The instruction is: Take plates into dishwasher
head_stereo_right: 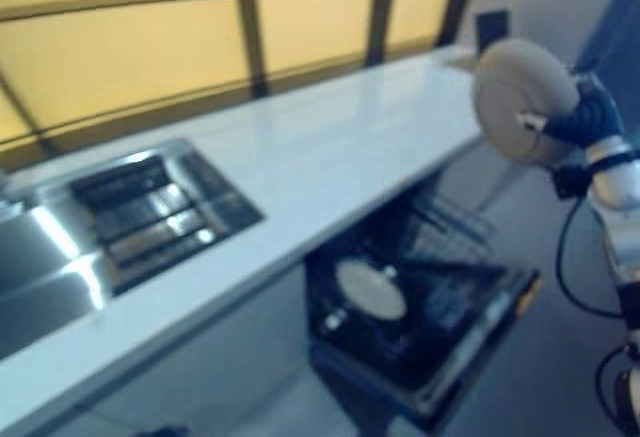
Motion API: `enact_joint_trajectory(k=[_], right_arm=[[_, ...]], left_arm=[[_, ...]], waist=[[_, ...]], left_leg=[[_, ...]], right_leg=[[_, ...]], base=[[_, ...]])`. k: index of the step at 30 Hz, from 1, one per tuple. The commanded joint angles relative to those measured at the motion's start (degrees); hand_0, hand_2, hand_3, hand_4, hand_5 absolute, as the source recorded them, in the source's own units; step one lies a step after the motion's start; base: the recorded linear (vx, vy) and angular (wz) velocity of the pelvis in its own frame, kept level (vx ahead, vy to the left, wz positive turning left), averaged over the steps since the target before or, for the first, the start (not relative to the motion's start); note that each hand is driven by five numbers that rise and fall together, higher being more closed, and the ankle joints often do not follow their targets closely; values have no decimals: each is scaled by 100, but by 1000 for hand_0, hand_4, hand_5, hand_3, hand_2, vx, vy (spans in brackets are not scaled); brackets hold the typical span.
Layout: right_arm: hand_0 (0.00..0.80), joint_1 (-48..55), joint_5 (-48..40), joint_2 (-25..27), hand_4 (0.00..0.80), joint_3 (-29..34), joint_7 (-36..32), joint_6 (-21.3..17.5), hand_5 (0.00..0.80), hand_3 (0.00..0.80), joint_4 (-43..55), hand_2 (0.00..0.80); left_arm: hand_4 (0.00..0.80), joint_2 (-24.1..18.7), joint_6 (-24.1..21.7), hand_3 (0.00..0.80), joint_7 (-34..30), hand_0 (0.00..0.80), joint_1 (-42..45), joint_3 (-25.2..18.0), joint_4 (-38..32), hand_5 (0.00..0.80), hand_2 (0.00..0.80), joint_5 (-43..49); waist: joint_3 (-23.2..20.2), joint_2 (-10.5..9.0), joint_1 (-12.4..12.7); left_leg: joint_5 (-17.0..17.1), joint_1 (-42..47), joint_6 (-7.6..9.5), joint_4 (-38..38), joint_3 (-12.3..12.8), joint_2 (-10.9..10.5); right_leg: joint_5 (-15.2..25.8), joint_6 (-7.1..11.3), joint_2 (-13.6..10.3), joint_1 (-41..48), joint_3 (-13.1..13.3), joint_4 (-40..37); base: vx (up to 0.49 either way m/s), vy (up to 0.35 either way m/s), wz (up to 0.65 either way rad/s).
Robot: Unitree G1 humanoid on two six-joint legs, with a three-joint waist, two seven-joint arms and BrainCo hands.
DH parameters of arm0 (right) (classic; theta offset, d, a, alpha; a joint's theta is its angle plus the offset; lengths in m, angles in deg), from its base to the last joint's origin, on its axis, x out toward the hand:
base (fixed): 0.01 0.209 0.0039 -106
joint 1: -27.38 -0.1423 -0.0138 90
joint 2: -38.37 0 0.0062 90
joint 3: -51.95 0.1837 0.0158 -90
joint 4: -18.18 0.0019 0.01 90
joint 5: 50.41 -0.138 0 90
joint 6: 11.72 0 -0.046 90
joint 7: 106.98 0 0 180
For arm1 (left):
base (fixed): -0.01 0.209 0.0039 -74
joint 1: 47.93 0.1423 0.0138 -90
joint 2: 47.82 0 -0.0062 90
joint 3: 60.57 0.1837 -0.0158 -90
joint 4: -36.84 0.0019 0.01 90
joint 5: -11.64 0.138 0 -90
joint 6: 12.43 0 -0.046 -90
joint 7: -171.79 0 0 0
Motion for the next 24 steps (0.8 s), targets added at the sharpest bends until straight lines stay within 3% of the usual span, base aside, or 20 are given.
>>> enact_joint_trajectory(k=[1, 3, 7, 14, 24], right_arm=[[800, -255, -248, -193, 800, 380, -80, -144, 800, 800, 367, 800], [800, 15, 16, -495, 800, 411, -40, 6, 800, 800, 659, 800], [800, -76, 207, -825, 800, 201, 98, 57, 800, 800, 833, 800], [800, -170, 201, -1050, 800, -85, 193, 3, 800, 800, 1073, 800], [800, -217, 276, -1406, 800, -388, 616, -80, 800, 800, 1313, 800]], left_arm=[[0, -91, -86, 0, -16, 0, -99, 13, 90, 0, 0, 123], [0, 154, -355, 0, -106, 0, -73, 104, 48, 0, 0, 129], [0, 380, -505, 0, -77, 0, -183, 371, -139, 0, 0, 106], [0, 334, -344, 0, -2, 0, -483, 561, -375, 0, 0, 58], [0, 381, -238, 0, 14, 0, -804, 742, -314, 0, 0, -49]], waist=[[68, -164, 101], [199, -164, -43], [493, -76, -163], [848, 127, -347], [1111, 306, -386]], left_leg=[[-932, -385, 500, 365, -146, -431], [-760, -586, 324, 435, -206, -303], [-500, -829, 166, 353, -218, -187], [-120, -911, -3, -160, -183, -209], [-35, -1113, -89, -171, -255, -244]], right_leg=[[-796, 184, -118, -119, 203, 503], [-846, -47, 70, -135, 436, 419], [-776, -194, 209, -289, 512, 292], [-685, -192, 252, -572, 502, 133], [-687, -202, 186, -869, 364, 178]], base=[[-101, -465, -23], [-167, -645, 4], [-184, -342, 10], [-120, -77, 16], [-14, 45, 4]])
